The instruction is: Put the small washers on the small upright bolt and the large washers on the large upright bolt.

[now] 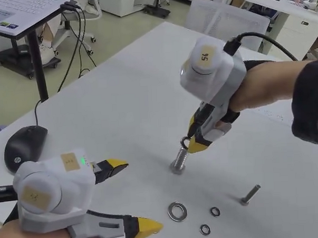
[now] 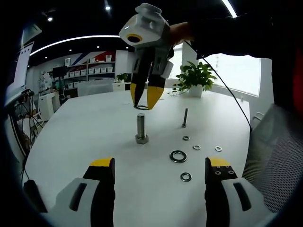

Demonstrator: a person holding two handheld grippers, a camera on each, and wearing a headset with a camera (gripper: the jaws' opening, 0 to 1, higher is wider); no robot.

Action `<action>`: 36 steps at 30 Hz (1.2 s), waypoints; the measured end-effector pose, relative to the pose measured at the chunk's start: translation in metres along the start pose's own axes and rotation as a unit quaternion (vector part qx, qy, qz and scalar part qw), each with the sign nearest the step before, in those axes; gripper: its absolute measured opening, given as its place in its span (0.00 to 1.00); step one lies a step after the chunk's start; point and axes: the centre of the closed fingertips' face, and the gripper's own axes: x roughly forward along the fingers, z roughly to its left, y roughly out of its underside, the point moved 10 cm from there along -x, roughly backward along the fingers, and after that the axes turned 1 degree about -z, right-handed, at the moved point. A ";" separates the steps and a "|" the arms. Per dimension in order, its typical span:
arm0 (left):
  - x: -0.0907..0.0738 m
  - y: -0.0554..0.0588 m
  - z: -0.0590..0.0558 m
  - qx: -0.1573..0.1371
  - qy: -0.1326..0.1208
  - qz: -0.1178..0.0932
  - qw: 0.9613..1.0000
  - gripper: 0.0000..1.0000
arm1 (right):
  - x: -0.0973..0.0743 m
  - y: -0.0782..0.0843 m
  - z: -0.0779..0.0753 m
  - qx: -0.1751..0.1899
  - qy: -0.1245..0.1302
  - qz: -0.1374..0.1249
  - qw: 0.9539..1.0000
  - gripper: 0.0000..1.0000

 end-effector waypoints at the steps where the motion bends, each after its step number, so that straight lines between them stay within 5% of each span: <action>1: 0.000 0.000 0.000 0.000 0.001 0.000 1.000 0.77 | 0.001 0.000 0.000 -0.001 -0.002 0.001 1.000 0.23; 36: 0.003 0.001 -0.001 -0.005 0.001 0.003 1.000 0.75 | 0.033 0.009 -0.005 0.014 -0.018 0.018 1.000 0.23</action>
